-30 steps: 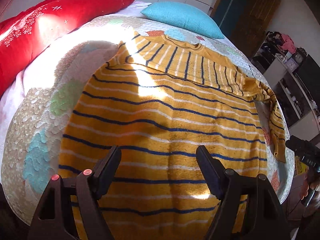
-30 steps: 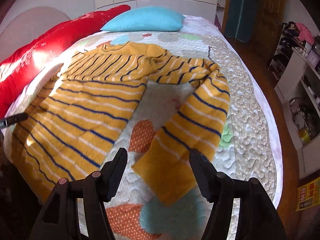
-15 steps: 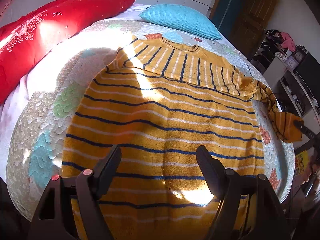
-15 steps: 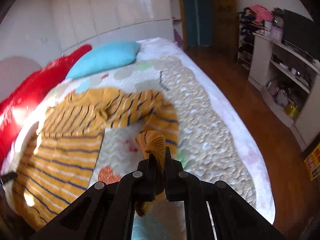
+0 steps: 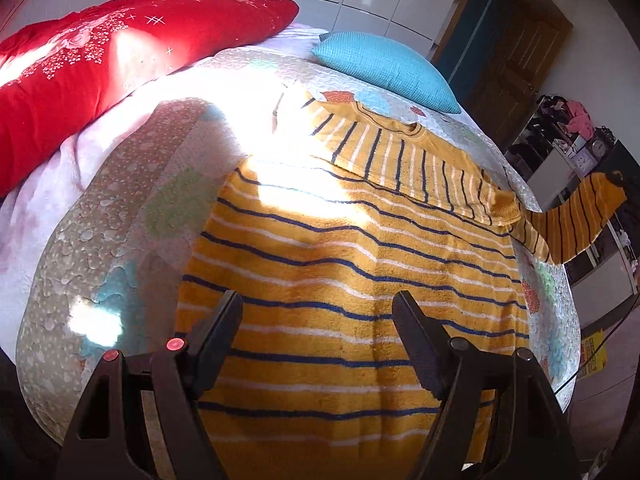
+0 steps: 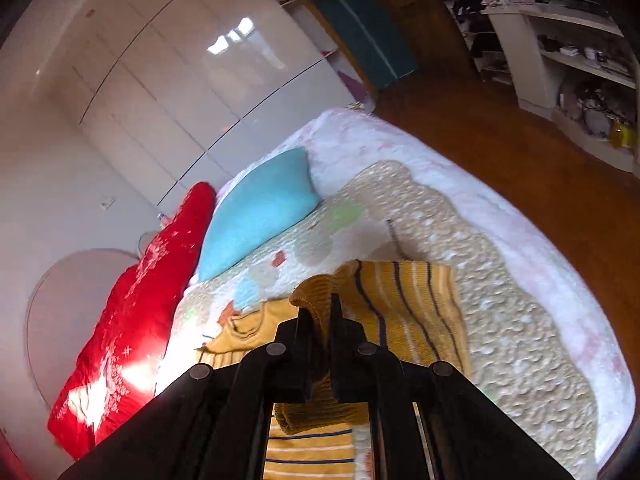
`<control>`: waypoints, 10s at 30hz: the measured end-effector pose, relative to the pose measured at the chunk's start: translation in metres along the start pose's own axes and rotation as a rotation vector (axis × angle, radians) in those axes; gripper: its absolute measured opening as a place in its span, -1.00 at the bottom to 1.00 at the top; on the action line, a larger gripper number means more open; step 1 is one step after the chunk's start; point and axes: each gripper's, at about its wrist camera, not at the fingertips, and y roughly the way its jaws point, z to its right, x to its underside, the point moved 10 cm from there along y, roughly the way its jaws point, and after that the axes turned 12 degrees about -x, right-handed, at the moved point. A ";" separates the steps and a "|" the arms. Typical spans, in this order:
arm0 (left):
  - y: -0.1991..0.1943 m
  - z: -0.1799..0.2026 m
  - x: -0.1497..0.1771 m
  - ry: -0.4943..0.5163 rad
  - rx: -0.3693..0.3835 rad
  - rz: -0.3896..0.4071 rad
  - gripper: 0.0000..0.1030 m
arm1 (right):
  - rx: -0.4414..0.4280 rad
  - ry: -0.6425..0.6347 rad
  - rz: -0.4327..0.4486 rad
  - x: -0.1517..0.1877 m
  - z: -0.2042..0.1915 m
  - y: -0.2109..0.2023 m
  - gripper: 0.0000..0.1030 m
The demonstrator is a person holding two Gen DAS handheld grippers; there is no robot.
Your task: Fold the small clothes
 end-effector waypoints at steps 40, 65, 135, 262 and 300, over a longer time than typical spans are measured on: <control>0.013 -0.080 0.020 -0.048 -0.173 0.000 0.48 | 0.168 -0.290 -0.549 0.201 -0.041 0.285 0.23; 0.017 -0.005 0.031 0.160 -0.215 -0.008 0.48 | -0.024 -0.281 -0.603 0.284 -0.005 0.106 0.29; -0.002 -0.051 0.091 -0.050 0.003 -0.067 -0.79 | -0.076 -0.142 -0.369 0.370 0.033 -0.003 -0.47; -0.058 -0.026 0.101 -0.043 0.229 -0.071 -0.85 | -0.425 0.044 -0.445 0.391 -0.004 -0.071 -0.84; 0.156 0.003 -0.205 -0.399 0.246 -0.154 0.09 | -0.240 0.436 -0.145 0.101 0.072 0.217 0.35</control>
